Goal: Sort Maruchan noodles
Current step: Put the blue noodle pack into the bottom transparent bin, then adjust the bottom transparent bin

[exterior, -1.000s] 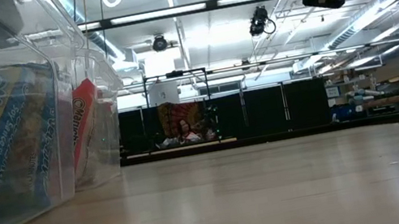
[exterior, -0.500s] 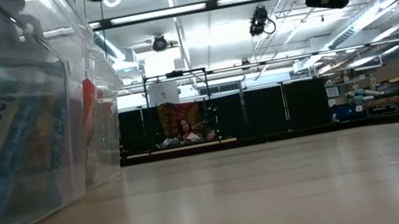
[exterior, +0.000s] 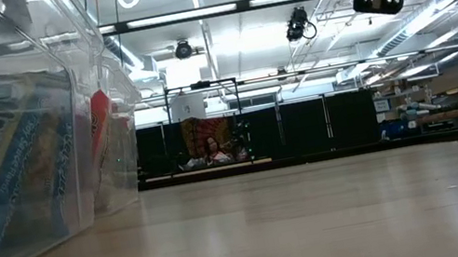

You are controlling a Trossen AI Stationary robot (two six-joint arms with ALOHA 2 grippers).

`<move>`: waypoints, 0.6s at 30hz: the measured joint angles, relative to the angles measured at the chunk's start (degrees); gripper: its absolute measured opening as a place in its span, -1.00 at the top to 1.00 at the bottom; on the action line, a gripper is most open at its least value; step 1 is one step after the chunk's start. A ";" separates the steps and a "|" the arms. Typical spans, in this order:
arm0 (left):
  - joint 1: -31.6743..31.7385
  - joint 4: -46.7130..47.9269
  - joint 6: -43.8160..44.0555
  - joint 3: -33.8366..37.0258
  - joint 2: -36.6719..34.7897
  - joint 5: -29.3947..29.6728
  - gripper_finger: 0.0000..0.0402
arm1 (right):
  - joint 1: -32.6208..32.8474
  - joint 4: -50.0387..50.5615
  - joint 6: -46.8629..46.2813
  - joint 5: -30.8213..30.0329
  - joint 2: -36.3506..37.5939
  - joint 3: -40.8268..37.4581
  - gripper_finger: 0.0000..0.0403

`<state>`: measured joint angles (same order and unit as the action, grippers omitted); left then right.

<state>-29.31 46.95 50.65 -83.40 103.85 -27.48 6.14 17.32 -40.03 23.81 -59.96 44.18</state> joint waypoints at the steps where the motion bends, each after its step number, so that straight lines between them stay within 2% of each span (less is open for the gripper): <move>1: -0.20 -0.02 0.70 -0.01 -1.37 0.90 0.43 | -0.15 0.04 0.11 0.00 0.00 0.00 -0.24; 4: -1.13 1.31 1.37 -0.09 -5.29 6.62 0.37 | -0.60 0.21 1.06 -0.19 0.00 0.00 -0.24; 11: -6.16 20.58 -1.85 0.08 -10.52 18.84 0.34 | -0.76 1.77 1.64 -1.44 0.00 0.00 -0.24; 14: -8.33 19.95 -2.18 2.62 -10.16 19.65 0.35 | -0.76 2.32 1.68 -2.16 0.00 0.00 -0.24; 18: -10.58 19.27 -1.67 5.73 -9.12 17.71 0.35 | -0.66 2.45 1.31 -2.25 0.00 0.00 -0.24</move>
<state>-39.90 66.23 48.99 -77.67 94.72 -9.78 5.48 19.77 -38.72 21.56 -59.96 44.18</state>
